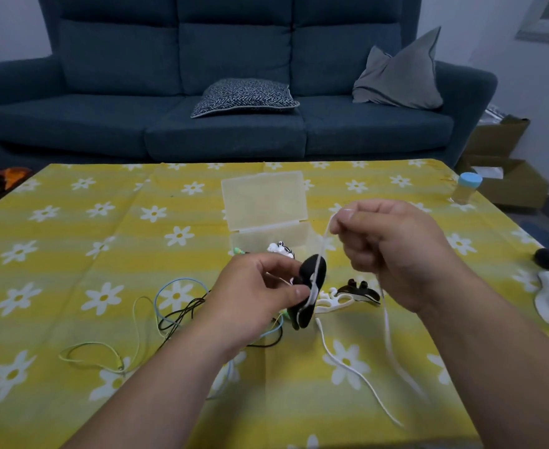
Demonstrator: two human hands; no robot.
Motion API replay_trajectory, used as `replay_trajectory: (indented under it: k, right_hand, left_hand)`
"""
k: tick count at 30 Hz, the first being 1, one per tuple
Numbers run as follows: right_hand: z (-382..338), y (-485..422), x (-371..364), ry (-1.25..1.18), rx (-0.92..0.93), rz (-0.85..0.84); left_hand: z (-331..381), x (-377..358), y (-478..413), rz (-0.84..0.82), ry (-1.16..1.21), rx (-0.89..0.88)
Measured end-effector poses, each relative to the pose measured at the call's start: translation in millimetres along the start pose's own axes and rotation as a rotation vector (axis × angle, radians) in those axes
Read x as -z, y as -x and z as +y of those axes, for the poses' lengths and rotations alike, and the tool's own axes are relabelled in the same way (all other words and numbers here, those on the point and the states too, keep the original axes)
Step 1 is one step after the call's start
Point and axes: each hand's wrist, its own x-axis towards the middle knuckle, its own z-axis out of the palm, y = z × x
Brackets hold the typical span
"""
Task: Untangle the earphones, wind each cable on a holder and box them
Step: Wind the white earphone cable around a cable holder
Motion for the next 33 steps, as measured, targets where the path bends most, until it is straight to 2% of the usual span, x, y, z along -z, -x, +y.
replay_trajectory:
  k: [5, 8, 11, 13, 15, 17, 19, 24, 33]
  right_hand:
    - [6.3, -7.1, 6.4, -0.080, -0.041, 0.151]
    - [10.2, -8.5, 5.7, -0.057, -0.063, 0.173]
    - [18.8, -10.5, 4.4, -0.023, -0.160, 0.168]
    - [27.1, -12.1, 2.0, 0.028, -0.234, 0.176]
    - [34.8, -13.2, -1.5, 0.169, -0.282, 0.180]
    - [40.6, -12.5, -4.8, 0.353, -0.321, 0.142]
    - [45.0, -9.9, -8.5, 0.446, -0.347, 0.036]
    - [42.3, -2.4, -17.2, 0.406, -0.312, -0.222]
    - [36.9, 5.3, -18.3, 0.365, -0.293, -0.355]
  left_hand:
    - [4.9, -3.3, 3.9, -0.102, 0.183, 0.022]
    - [10.7, -5.9, 7.3, -0.165, 0.266, 0.047]
    - [15.4, -8.0, 10.4, -0.231, 0.379, 0.064]
    - [18.0, -7.7, 10.6, -0.219, 0.478, 0.061]
    - [18.5, -5.8, 7.8, -0.138, 0.531, 0.036]
    - [17.3, -1.5, 3.6, -0.028, 0.536, -0.011]
    - [16.5, 3.8, 0.7, 0.075, 0.527, -0.042]
    - [14.2, 12.2, -4.5, 0.187, 0.564, -0.009]
    - [9.4, 10.7, -6.0, 0.228, 0.582, 0.058]
